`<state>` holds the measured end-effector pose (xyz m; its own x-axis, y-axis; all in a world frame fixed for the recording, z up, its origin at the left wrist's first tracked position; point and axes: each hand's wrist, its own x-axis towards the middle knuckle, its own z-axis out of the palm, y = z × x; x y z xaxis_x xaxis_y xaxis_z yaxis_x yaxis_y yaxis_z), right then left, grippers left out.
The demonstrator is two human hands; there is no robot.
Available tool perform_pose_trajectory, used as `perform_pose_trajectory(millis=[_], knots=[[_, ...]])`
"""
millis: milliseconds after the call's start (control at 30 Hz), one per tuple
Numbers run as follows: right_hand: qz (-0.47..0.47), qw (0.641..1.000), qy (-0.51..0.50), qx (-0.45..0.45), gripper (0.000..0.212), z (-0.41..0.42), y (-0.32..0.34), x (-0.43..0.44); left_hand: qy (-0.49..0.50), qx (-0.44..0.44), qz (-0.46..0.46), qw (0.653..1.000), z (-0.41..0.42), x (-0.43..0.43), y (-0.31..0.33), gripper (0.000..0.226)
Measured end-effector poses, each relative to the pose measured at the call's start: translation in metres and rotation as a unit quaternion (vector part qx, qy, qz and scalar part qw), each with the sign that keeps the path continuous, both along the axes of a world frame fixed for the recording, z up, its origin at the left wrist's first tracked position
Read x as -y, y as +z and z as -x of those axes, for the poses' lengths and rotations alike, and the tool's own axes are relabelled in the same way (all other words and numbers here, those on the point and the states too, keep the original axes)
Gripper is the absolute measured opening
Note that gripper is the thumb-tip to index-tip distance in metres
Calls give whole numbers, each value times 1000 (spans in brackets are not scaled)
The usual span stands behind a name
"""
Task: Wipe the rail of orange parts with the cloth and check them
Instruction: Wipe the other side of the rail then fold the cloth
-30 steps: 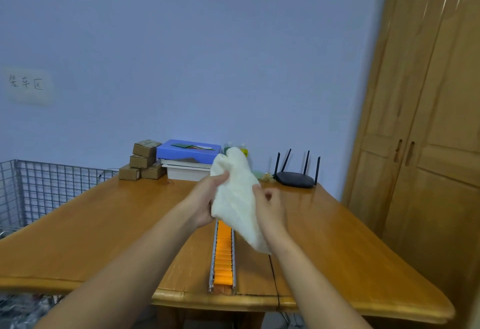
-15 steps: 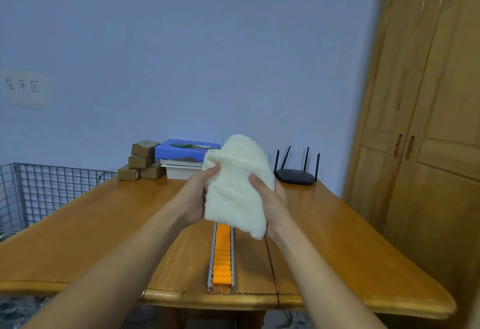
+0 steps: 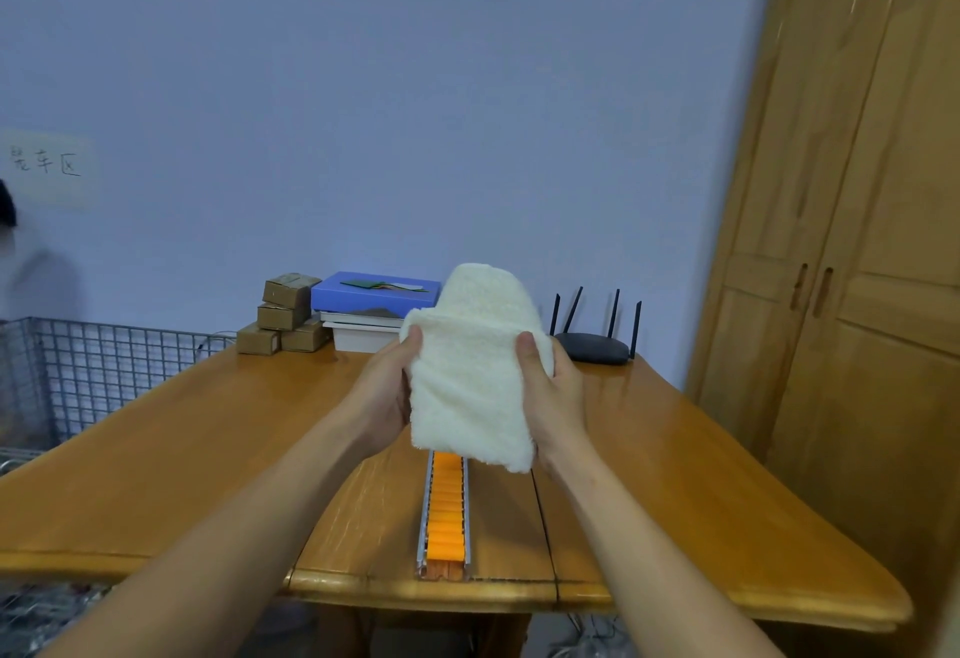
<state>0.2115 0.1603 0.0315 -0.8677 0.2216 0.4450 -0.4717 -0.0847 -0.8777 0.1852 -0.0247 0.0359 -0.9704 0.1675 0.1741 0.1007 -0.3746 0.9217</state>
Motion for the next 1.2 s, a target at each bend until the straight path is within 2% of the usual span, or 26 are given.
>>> perform_pose_trajectory(millis=[233,400,567,833,1200], knots=[[-13,1000,-18,-5,25,3,-1,0,1,0,2,1000,2,0,-1,35],[-33,998,-50,-11,25,6,-2,-2,59,-8,31,998,7,-5,-3,33],[-36,997,-67,-8,27,9,-2,-10,78,-9,38,996,10,-13,-3,30],[-74,989,-127,14,20,13,-6,-37,129,-58,114,983,15,-45,-9,27],[-227,937,-241,111,28,31,-28,-82,159,-68,170,970,34,-89,-31,20]])
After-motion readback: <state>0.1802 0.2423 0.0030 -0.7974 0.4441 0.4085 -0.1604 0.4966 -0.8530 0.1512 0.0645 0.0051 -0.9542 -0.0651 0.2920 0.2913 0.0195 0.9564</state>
